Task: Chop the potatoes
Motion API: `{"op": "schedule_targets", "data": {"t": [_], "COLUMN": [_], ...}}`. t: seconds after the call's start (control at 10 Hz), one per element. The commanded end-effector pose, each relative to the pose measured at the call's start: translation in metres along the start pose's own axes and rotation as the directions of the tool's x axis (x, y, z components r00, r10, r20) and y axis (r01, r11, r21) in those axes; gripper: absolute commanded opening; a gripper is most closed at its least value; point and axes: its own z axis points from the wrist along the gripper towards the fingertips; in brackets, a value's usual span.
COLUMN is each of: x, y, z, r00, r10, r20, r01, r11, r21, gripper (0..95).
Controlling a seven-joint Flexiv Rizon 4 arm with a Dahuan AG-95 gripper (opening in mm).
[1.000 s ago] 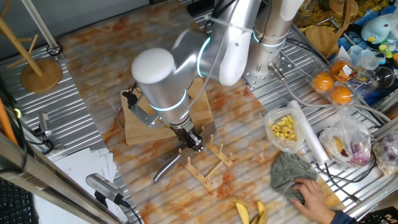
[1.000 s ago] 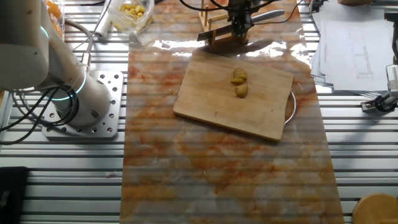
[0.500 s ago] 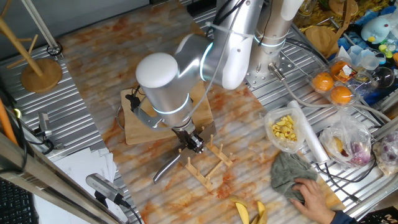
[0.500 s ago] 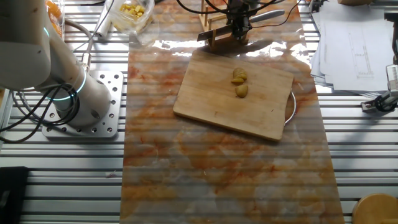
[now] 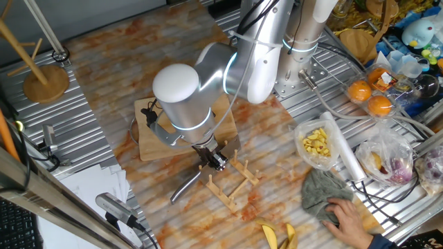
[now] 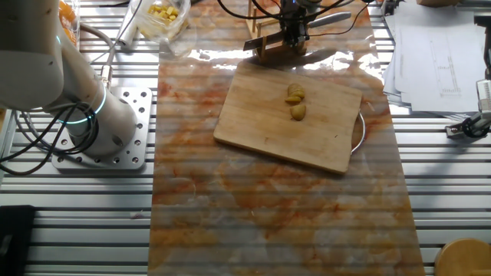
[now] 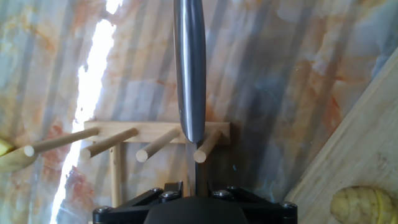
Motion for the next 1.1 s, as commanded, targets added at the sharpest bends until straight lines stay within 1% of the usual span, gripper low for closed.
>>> {"op": "schedule_targets", "data": {"t": [0.1, 1.1], "x": [-0.0004, -0.0005], "y": [-0.0004, -0.0004], "z": [0.0016, 0.0044], "r00": [1.0, 1.0], "r10": [0.001, 0.0], "r20": [0.001, 0.002], "r01": [-0.001, 0.0], "r11": [1.0, 1.0], "r21": [0.001, 0.002], "gripper": [19.0, 19.0]}}
